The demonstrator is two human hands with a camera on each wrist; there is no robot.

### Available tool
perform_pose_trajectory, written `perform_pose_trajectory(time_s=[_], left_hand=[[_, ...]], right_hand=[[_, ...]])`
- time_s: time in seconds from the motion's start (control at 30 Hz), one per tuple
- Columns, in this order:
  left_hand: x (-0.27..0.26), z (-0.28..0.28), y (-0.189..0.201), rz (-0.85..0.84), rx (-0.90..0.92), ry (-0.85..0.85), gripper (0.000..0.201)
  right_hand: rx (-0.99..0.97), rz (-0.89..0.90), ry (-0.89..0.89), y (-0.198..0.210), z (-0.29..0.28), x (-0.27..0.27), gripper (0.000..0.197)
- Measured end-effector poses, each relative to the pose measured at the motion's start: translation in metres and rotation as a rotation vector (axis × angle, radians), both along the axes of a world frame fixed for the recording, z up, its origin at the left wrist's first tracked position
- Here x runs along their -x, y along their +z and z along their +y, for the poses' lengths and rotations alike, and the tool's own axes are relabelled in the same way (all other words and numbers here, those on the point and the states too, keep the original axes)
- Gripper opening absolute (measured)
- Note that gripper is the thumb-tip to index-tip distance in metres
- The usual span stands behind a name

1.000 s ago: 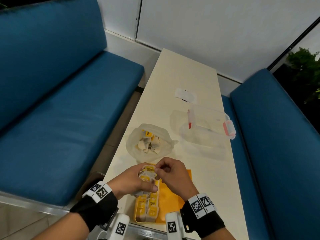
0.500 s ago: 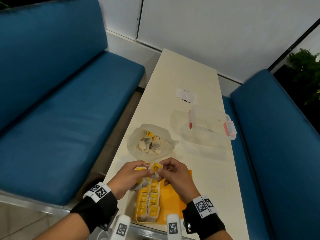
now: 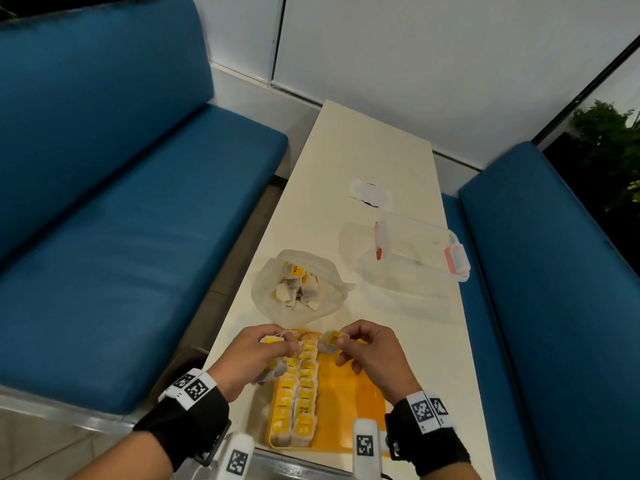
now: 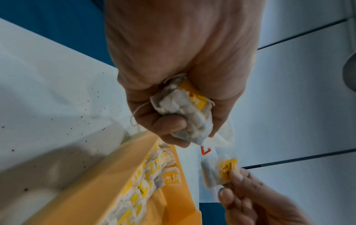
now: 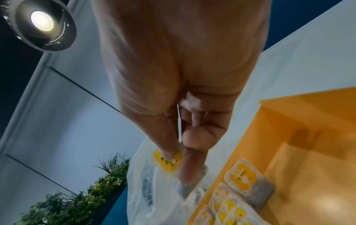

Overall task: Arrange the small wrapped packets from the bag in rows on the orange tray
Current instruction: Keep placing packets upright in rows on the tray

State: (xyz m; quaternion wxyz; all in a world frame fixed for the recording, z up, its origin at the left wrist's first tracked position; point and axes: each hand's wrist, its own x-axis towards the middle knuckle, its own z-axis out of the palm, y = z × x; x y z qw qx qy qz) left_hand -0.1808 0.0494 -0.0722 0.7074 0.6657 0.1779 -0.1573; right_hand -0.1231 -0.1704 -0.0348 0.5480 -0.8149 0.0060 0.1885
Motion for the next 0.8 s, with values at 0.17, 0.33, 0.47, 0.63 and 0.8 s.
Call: perform_pose_trajectory(time_s=[0.17,0.33,0.47,0.63,0.8], left_hand=[[0.000,0.001,-0.010,0.080,-0.101,0.030,0.010],[0.003,0.002,-0.020,0.089,-0.249,-0.006,0.018],[0.002,0.001,-0.025,0.094,-0.355,-0.063,0.022],[0.001,0.001,-0.030,0.111,-0.397,-0.108,0.022],[0.001,0.001,-0.031,0.117,-0.370,-0.102,0.022]], right_hand=[[-0.008,0.098,-0.021,-0.018,-0.010,0.000,0.004],[0.095,0.198,-0.032,-0.045,-0.014,0.002,0.013],[0.166,0.267,-0.074,-0.063,-0.011,-0.003,0.011],[0.177,0.293,-0.173,-0.075,-0.002,-0.007,0.012],[0.178,0.237,-0.250,-0.085,0.002,-0.008,0.013]])
